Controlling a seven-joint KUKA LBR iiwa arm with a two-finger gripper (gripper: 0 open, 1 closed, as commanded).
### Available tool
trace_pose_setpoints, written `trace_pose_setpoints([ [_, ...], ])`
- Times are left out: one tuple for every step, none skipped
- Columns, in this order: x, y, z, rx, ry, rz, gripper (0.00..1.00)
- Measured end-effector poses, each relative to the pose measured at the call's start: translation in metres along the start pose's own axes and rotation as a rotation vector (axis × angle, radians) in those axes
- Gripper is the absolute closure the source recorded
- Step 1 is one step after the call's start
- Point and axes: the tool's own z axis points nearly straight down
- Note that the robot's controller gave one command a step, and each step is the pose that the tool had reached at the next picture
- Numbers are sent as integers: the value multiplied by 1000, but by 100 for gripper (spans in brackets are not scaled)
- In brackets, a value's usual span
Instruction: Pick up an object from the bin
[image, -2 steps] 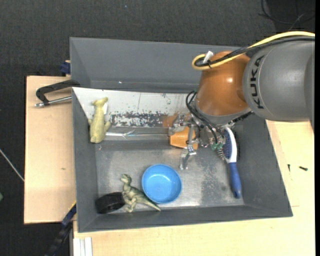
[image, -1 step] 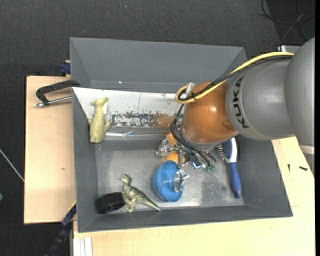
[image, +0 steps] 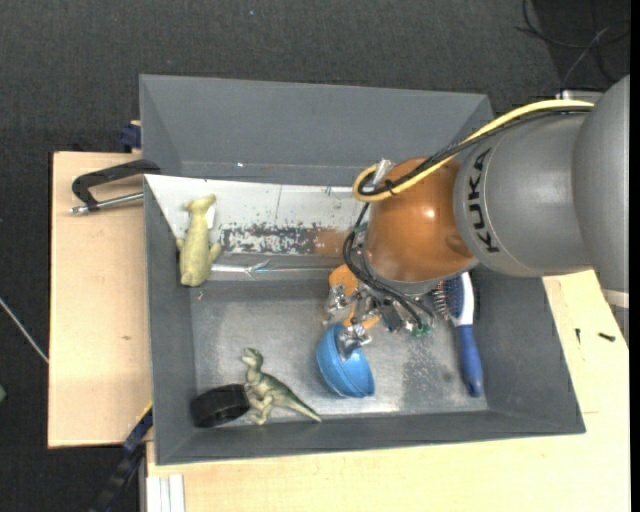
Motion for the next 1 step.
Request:
trace_pose_setpoints([
  [13,17,-161,-2,1,58,100],
])
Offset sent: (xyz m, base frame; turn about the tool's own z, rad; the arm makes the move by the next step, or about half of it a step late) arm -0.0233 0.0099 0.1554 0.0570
